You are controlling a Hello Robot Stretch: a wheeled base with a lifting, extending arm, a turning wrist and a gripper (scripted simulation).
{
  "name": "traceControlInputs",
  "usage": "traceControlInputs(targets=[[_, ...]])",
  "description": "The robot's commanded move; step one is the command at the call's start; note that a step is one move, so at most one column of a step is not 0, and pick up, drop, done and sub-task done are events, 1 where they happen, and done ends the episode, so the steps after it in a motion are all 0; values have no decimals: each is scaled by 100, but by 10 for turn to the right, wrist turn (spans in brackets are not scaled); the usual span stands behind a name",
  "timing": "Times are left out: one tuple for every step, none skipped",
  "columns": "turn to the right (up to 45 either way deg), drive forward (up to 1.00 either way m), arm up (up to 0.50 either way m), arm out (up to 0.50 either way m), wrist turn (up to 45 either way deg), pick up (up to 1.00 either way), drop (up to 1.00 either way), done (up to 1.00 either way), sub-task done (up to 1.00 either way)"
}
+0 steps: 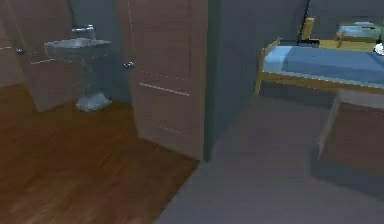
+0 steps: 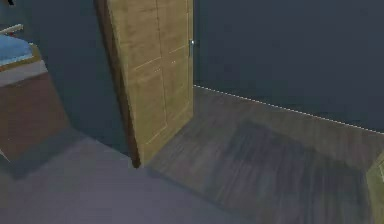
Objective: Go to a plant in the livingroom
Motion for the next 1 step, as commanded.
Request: traceControlInputs(targets=[[-390, 0, 0, 0, 0, 0, 0, 0, 0]])
